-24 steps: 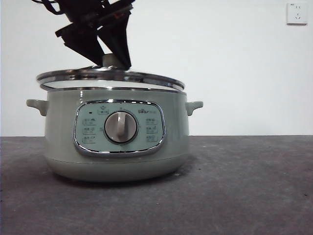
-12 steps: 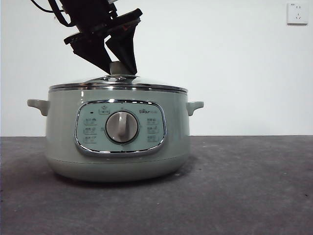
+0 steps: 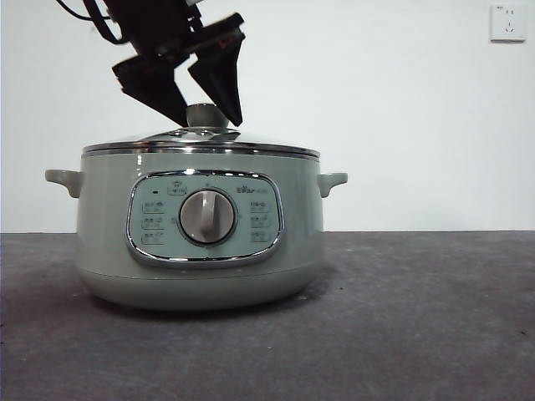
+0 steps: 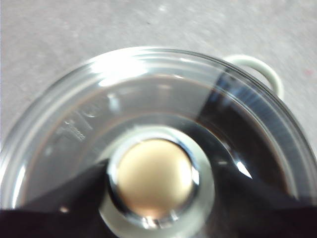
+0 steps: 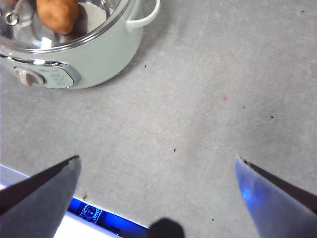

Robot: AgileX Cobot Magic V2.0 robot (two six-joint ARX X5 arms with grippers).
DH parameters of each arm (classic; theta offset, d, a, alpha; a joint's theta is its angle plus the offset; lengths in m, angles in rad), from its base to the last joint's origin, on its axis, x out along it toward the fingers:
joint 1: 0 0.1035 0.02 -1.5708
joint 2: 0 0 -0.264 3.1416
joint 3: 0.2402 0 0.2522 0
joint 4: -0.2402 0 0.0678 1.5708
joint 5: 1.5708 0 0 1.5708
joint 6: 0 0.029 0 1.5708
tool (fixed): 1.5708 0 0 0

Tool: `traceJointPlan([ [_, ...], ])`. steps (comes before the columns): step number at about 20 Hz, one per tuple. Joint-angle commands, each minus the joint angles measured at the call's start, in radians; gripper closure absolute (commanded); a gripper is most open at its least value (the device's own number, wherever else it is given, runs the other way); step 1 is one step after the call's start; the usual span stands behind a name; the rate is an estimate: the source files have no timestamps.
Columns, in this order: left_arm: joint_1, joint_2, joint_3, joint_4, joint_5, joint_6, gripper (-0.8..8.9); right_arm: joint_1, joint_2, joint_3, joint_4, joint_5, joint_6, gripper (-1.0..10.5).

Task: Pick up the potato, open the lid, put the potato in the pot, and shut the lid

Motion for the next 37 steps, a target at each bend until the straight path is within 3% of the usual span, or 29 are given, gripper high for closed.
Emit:
traceJointPlan([
  [1,-0.002,-0.071,-0.015,-0.035,0.004,0.001,1.27,0.002,-0.001,-0.01,0.01,0.0,0.007,3.1],
  [5,-0.02,-0.208,-0.015,-0.142,0.004,-0.022,1.27,0.002,-0.001,-0.01,0.01,0.0,0.008,3.1],
  [11,-0.039,-0.388,-0.015,-0.421,0.008,-0.057,1.27,0.002,0.0,-0.01,0.009,-0.001,0.008,3.1],
  [18,-0.051,-0.466,-0.016,-0.515,0.005,-0.069,1.43,0.002,0.019,-0.01,0.009,-0.001,0.011,3.4],
  [19,-0.051,-0.465,-0.016,-0.537,0.004,-0.057,3.39,0.002,0.019,-0.01,0.004,-0.001,0.004,6.6],
  [20,-0.051,-0.465,-0.016,-0.556,0.004,-0.035,7.59,0.002,0.019,-0.01,0.002,0.002,-0.011,9.4],
  [21,-0.051,-0.466,-0.016,-0.562,0.004,-0.025,7.83,0.002,0.019,-0.01,0.007,0.012,-0.011,9.8],
  [22,-0.051,-0.469,-0.015,-0.569,0.005,-0.016,8.27,0.002,0.019,-0.01,0.009,0.006,-0.016,9.5],
  [27,-0.051,-0.467,-0.015,-0.613,0.003,-0.024,8.16,0.002,0.019,-0.01,-0.003,-0.026,-0.022,9.5],
  [37,-0.05,-0.465,-0.016,-0.329,0.003,-0.02,8.16,0.001,0.019,-0.01,0.001,-0.026,-0.022,9.5],
])
